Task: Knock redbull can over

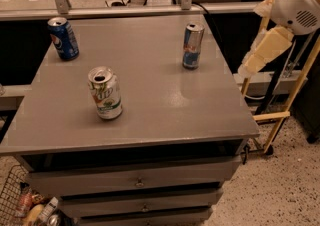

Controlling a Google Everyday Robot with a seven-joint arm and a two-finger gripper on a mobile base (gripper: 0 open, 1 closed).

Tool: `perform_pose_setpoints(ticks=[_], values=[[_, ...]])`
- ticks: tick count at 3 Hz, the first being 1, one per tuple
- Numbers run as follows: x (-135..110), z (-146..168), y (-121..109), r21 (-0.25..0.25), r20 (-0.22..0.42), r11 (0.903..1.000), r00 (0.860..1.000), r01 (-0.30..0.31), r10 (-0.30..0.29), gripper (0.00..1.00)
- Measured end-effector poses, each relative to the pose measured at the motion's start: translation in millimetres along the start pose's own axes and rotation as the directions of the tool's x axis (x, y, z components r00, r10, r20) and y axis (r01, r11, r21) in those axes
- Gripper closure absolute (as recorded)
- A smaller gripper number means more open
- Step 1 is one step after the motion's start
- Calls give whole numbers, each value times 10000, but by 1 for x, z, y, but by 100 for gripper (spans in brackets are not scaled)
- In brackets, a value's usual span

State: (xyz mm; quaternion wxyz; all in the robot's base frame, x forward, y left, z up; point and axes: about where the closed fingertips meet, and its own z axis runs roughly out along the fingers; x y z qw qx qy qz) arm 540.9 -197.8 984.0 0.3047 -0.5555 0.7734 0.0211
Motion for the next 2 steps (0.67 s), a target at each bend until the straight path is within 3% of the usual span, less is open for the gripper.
perform_pose_setpoints(ticks=[1,2], values=[[0,2,1,-29,178,9999,9998,-100,100,0],[-6,40,-1,-550,1217,9966,9902,-616,679,0]])
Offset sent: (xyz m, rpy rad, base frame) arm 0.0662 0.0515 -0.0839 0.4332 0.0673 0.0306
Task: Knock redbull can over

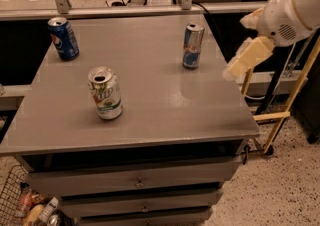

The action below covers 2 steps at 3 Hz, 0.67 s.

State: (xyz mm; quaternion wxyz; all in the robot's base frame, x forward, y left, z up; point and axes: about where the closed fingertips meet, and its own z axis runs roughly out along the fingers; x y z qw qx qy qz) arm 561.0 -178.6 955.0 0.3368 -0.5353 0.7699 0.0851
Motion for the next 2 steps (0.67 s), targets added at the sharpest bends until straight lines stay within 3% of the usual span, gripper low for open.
perform_pose_setpoints(ticks=[1,2], values=[[-9,56,-14,-463,1527,9966,9855,-679,743,0],[-14,83,-29,-267,2582,9921,9579,-1230,1257,0]])
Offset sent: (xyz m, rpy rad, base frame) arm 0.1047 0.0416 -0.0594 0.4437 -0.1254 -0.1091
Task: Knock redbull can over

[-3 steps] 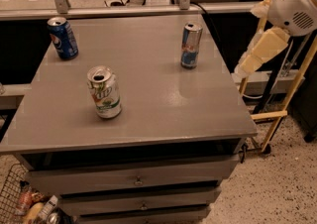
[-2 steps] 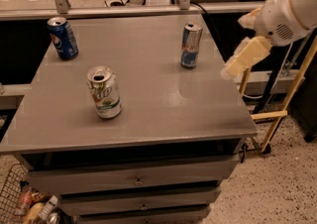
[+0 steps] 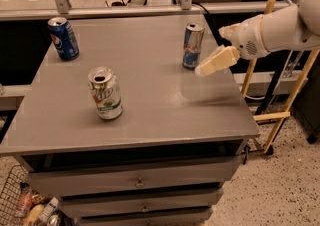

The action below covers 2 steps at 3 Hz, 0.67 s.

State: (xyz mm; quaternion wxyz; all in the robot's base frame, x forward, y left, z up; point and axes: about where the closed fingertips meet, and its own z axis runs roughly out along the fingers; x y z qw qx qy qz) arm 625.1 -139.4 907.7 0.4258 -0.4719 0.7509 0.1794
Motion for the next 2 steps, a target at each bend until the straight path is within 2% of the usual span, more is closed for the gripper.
perform_pose_setpoints(ticks=[1,2], values=[[-2,14,-18,517,1138,9972,9924,-534,472,0],[-7,26,-29,633,2114,9930,9738,-997,843,0]])
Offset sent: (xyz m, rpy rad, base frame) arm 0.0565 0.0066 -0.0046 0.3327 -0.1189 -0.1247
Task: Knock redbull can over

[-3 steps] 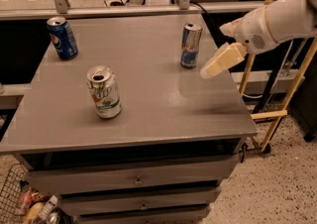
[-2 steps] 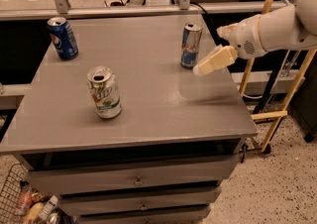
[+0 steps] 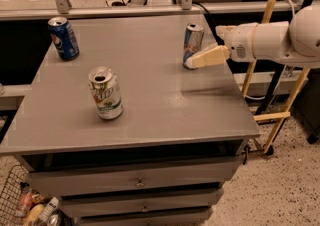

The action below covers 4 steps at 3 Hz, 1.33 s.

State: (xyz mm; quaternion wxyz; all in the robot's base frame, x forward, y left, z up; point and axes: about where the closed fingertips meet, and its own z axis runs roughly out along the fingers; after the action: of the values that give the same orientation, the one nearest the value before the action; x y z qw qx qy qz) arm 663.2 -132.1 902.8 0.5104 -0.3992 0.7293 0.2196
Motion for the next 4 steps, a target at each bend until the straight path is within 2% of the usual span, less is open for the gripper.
perform_pose_setpoints(ticks=[1,2,4], values=[[-5,15,-5,-100,704,9994,9970,-327,334,0],[-15,32,-5,-414,1057,9985,9936,-349,391,5],[-24,44,-3,-737,1090,9971,9937,-164,244,50]])
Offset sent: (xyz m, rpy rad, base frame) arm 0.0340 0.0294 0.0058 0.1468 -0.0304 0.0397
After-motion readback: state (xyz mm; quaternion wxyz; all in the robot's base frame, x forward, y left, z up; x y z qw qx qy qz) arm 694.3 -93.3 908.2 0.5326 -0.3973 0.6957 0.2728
